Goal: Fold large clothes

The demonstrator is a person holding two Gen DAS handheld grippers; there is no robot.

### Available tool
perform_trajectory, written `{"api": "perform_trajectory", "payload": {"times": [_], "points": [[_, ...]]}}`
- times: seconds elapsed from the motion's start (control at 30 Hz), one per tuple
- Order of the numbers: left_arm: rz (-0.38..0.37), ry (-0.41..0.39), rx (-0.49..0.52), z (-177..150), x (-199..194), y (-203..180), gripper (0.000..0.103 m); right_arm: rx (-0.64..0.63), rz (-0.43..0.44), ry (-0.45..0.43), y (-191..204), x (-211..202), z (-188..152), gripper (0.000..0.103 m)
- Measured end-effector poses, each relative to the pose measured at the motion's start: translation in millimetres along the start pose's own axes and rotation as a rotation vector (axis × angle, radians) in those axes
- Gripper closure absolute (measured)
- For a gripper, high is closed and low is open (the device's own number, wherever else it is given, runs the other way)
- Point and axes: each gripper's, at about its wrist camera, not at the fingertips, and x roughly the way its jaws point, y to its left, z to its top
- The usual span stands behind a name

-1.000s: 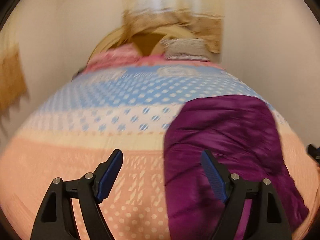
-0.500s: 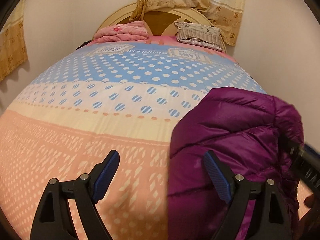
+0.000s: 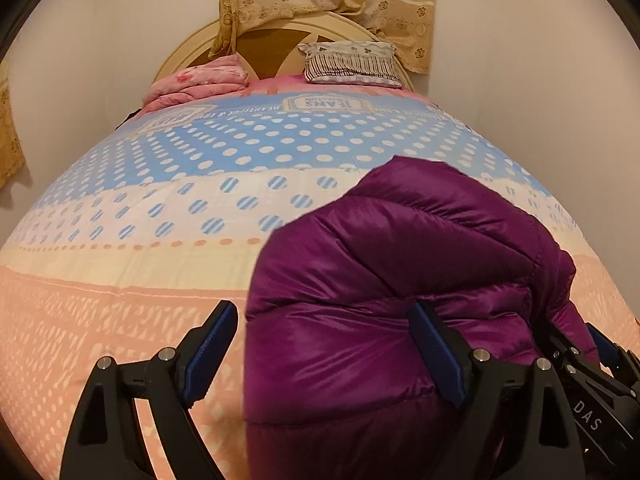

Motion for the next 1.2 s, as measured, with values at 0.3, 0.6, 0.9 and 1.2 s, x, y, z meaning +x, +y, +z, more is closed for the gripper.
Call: {"api": "perform_trajectory", "payload": {"times": [0.3,0.6,0.9,1.2], "points": [[-0.008,0.024,0.016,-5.5,13.0,-7.9,0.010,0.035,0.036,0.032,-10.7,13.4,-10.0,0.021],[0.001,0.030,0.026,-8.3,21.1,-11.8,0.009,0.035,0.038,0.056,-12.5,23.0,-12.3,0.020],[-0.009,0.043,0.026,-11.1,26.2,-10.8,0.008,0.032,0.039,0.083,-12.7,27.7,-14.2,0.019],[-0.050,0.074,0.006,-12.3,34.1,-6.4,0.007,0.061,0.088,0.134,-19.2,37.9,-16.2,0.016]]}}
